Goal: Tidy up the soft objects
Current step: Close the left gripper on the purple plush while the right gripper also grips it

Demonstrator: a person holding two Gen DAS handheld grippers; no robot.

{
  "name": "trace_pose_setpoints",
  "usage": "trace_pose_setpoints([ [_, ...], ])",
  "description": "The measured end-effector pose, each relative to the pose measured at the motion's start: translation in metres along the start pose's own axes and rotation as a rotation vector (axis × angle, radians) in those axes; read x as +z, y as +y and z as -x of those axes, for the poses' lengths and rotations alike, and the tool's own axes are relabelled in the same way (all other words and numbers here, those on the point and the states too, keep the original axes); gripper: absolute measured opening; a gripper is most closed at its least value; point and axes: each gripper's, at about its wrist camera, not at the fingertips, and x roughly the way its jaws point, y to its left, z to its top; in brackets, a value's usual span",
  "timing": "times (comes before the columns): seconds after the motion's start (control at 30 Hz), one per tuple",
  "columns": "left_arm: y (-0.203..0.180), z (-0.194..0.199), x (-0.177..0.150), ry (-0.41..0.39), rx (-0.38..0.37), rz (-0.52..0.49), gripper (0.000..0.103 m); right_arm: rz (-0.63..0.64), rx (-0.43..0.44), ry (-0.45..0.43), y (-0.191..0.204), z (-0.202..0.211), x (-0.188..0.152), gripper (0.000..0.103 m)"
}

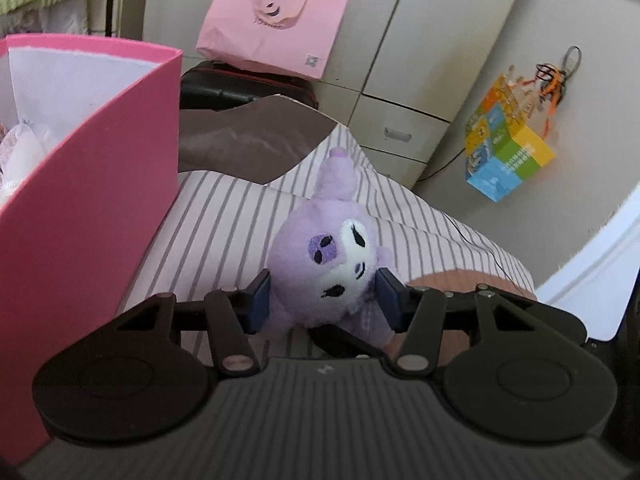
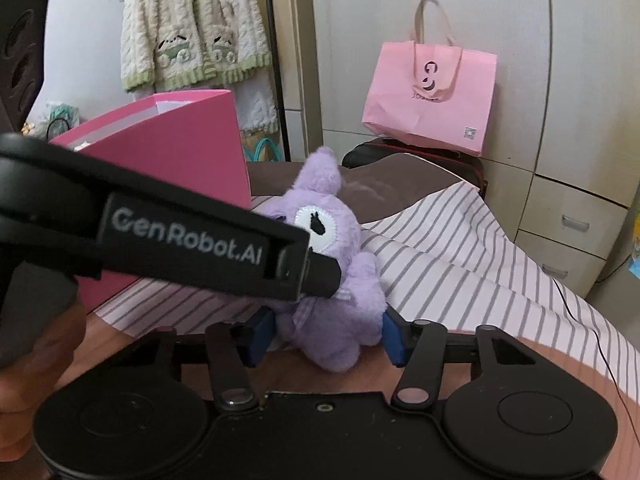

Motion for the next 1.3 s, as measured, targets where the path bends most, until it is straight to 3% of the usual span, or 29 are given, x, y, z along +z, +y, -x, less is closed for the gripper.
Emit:
trace_pose_setpoints([
  [0.6, -0.009, 0.075, -0.052, 0.016, -0.109, -0.157, 0.053, -0.050, -0.059, 0.001, 0.049, 0.073, -0.037, 0.063],
  [1.3, 0.015, 0.170, -0.123, 0.022, -0.226, -0.337, 0.053, -0.105, -0.137, 0.008, 0.134, 0.148, -0.087, 0.061],
])
